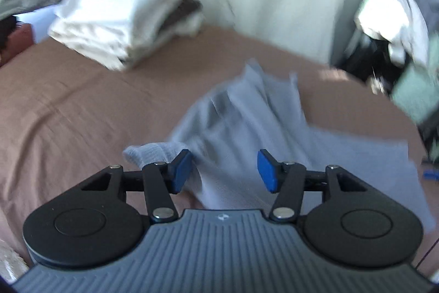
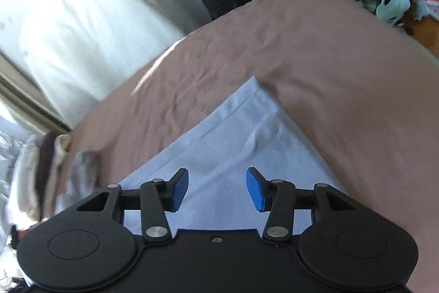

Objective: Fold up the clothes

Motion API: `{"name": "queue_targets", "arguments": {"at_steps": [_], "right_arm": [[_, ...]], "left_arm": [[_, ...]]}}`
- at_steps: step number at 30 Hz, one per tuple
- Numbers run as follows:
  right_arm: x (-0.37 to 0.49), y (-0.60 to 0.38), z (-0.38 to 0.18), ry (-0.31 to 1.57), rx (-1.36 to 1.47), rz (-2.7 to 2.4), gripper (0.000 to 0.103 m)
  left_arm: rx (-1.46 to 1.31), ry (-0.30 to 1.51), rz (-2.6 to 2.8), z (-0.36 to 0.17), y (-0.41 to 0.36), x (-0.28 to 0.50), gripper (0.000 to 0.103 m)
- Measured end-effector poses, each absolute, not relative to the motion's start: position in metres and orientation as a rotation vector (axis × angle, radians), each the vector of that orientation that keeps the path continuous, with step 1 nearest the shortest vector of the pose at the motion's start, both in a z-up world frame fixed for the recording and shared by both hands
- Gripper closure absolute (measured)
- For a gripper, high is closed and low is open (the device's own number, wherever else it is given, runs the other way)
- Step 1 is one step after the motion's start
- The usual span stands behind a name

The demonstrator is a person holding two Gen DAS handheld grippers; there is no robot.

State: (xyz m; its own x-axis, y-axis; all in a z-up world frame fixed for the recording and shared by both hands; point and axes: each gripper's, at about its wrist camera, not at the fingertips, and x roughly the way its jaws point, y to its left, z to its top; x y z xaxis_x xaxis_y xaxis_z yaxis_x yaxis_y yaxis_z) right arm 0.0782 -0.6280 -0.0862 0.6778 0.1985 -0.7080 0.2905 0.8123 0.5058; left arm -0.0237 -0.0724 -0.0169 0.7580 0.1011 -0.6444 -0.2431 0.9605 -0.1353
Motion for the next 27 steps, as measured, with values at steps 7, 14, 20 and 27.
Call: {"name": "queue_targets", "arguments": {"at_steps": [7,14,20,27], "right_arm": [[0.067,-0.62,-0.114,0.902,0.805,-0.054,0.049],[0.081,-0.61,-0.128,0.905,0.726,-0.11,0.046],[0.091,-0.606,-0.149,0.866,0.494,-0.181,0.097],[0.029,-0.614,-0.082,0.724,0.493,-0.152,0.101]], "left_arm": [[-0.245,0.679,0.184,-0.018,-0.073,0.002,0.032],[-0.278,0.818,0.014,-0.095,-0.115,0.101,0.031],[-0.244,0.862,0.049,-0.147,-0.128,0.154,0.046],[-0.2,0.74,-0.04,-0.11,-0.133,0.099,0.095]]}}
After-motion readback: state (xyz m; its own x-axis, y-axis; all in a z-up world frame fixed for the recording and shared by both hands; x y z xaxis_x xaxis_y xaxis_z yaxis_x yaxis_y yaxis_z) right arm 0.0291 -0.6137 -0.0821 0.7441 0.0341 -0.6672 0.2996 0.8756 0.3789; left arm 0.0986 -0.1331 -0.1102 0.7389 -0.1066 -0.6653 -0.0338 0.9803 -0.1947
